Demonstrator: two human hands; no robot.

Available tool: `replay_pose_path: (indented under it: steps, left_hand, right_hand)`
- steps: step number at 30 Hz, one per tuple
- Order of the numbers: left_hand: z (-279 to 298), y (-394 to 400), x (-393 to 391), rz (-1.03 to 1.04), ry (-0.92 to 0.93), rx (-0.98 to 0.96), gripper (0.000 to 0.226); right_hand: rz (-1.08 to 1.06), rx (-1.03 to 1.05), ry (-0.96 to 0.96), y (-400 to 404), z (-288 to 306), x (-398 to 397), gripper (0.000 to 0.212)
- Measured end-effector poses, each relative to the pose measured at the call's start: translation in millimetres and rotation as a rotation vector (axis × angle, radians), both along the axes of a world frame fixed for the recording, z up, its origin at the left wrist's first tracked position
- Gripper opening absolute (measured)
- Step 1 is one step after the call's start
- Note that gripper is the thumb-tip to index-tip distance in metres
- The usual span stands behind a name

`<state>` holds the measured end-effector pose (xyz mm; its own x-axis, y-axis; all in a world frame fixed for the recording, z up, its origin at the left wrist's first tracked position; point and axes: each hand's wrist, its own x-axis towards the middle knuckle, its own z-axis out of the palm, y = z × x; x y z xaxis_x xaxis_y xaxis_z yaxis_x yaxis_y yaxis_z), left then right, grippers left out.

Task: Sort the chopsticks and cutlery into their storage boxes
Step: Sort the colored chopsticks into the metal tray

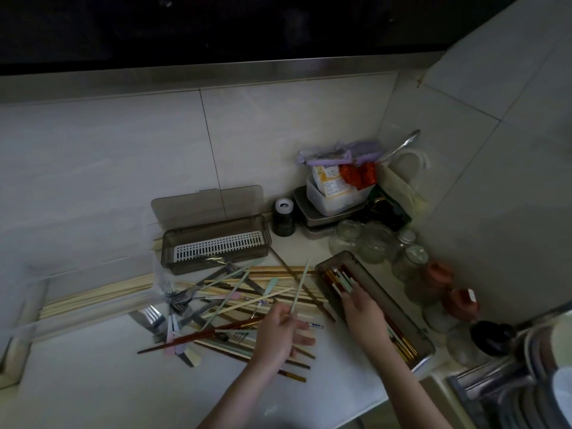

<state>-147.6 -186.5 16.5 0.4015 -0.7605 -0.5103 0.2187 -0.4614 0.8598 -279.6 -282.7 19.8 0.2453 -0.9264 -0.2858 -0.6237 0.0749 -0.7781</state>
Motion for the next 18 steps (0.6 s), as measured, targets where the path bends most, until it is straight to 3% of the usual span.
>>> replay_pose_path:
  steps: [3, 6, 12, 14, 18]
  left_hand:
    - [3, -1, -12, -0.113, -0.047, -0.002, 0.013]
    - [3, 2, -19, -0.205, -0.101, -0.005, 0.014]
    - [-7, 2, -19, -0.215, -0.111, -0.012, 0.016]
    - [-8, 1, -16, -0.199, -0.107, -0.031, 0.015]
    - [-11, 4, -4, -0.156, -0.121, -0.048, 0.014]
  right_hand:
    - [0.143, 0.154, -0.177, 21, 7, 19, 0.023]
    - [0.146, 0.106, -0.145, 35, -5, 25, 0.017]
    - [-0.192, 0.225, -0.348, 25, -13, 8, 0.017]
    - [-0.268, 0.116, -0.271, 11, -13, -3, 0.014]
    - [-0.217, -0.206, 0.117, -12, -13, -31, 0.013]
